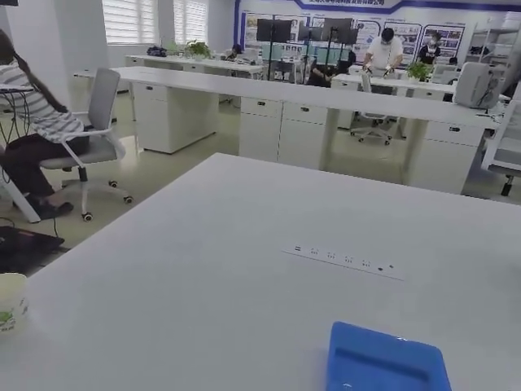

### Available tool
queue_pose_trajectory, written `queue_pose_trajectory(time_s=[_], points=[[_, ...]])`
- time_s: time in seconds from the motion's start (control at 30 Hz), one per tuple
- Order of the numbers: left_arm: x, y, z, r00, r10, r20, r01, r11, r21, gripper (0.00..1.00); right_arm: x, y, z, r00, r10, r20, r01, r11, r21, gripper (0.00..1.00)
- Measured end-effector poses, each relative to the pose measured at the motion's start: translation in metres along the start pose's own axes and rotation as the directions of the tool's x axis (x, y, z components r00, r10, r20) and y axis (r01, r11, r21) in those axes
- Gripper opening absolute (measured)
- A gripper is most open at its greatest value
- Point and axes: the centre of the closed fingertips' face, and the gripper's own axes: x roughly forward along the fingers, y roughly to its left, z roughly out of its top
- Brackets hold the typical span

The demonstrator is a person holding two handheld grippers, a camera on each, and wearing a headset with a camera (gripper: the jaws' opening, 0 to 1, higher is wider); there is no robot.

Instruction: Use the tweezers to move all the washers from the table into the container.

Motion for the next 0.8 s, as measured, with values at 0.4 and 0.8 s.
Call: queue_pose_trajectory(time_s=[0.4, 0.8], points=[[0.0013, 0.0011, -0.0028, 0.9999, 0.002, -0.017, -0.002, 1.000, 0.003, 0.90, 0.0006, -0.0030, 0.0004, 0.9999, -0.008, 0.007, 0.008, 1.000, -0.002, 0.03], [0.0025, 0.0024, -0.0039, 0.9997, 0.009, -0.024, -0.009, 1.000, 0.009, 0.89, 0.0015, -0.0057, -0.0014, 0.9999, -0.014, 0.010, 0.014, 1.000, -0.019, 0.03]])
